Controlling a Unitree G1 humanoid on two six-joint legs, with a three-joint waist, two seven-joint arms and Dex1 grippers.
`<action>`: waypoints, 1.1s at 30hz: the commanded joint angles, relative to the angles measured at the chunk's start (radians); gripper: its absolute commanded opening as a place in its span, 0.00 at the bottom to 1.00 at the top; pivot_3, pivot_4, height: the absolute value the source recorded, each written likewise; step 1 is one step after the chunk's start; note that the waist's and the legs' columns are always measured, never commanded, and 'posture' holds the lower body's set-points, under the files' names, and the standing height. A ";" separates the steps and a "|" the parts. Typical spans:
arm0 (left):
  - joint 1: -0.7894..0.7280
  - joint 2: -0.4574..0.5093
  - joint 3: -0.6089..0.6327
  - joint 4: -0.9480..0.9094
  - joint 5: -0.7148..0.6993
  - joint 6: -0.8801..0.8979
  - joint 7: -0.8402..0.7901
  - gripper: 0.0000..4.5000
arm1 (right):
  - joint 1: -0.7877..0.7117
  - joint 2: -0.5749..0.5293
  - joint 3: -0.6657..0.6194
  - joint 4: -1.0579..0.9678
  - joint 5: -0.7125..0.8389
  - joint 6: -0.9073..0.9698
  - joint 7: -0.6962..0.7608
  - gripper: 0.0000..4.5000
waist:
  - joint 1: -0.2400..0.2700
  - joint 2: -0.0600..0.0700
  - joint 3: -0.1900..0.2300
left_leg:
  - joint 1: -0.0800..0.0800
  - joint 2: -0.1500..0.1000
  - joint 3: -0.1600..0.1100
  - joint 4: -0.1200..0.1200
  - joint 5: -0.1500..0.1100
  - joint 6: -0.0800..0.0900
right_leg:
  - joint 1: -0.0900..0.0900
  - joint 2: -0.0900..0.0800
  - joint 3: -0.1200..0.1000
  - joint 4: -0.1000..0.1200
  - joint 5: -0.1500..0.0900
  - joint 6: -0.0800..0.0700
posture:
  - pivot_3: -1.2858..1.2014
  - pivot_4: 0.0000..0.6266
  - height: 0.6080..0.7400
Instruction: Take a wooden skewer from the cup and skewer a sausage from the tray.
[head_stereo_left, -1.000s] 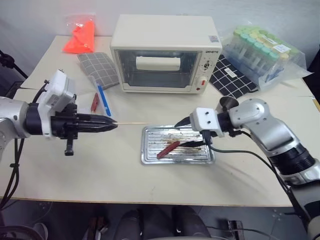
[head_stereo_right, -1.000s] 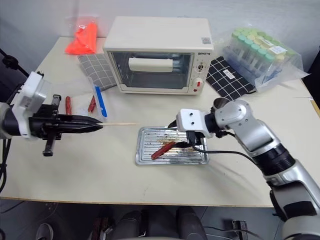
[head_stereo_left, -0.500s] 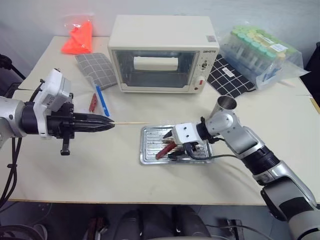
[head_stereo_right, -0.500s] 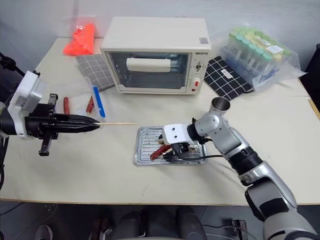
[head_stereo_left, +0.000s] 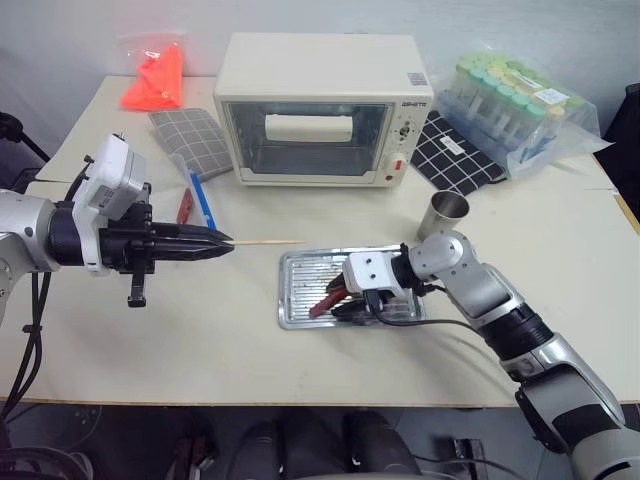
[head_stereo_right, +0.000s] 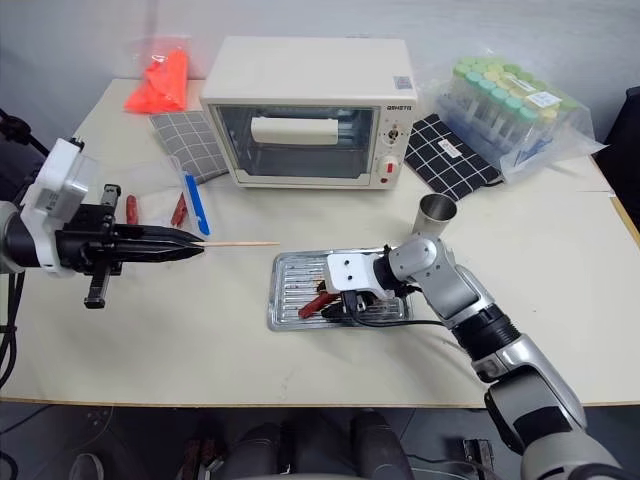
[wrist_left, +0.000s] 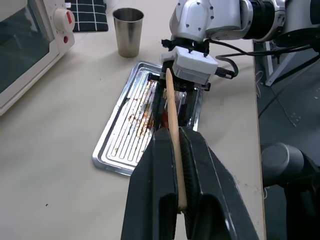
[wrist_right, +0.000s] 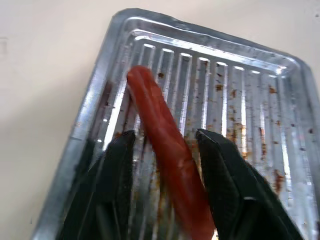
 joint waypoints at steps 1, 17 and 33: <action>-0.017 -0.005 0.005 -0.003 0.005 -0.017 0.004 0.00 | 0.024 0.000 0.010 -0.030 -0.004 0.045 0.014 0.20 | -0.001 0.000 0.000 | 0.000 0.000 0.000 0.000 0.000 0.000 | 0.000 0.000 0.000 0.000 0.000 0.000 | 0.52 0.24 1.00; -0.023 -0.013 -0.026 0.021 0.012 -0.019 -0.014 0.00 | 0.007 -0.045 -0.071 -0.156 0.070 0.218 0.026 0.09 | 0.003 0.000 0.000 | 0.000 0.000 0.000 0.001 0.000 0.000 | 0.000 0.000 0.000 0.001 0.000 0.000 | 0.52 0.24 1.00; -0.098 -0.088 -0.146 0.077 0.066 -0.068 -0.077 0.00 | -0.162 -0.305 -0.269 -0.493 0.349 0.670 0.097 0.09 | 0.011 0.000 0.000 | -0.002 -0.001 0.000 0.002 -0.001 0.002 | -0.001 -0.001 0.000 -0.001 0.000 0.000 | 0.52 0.24 1.00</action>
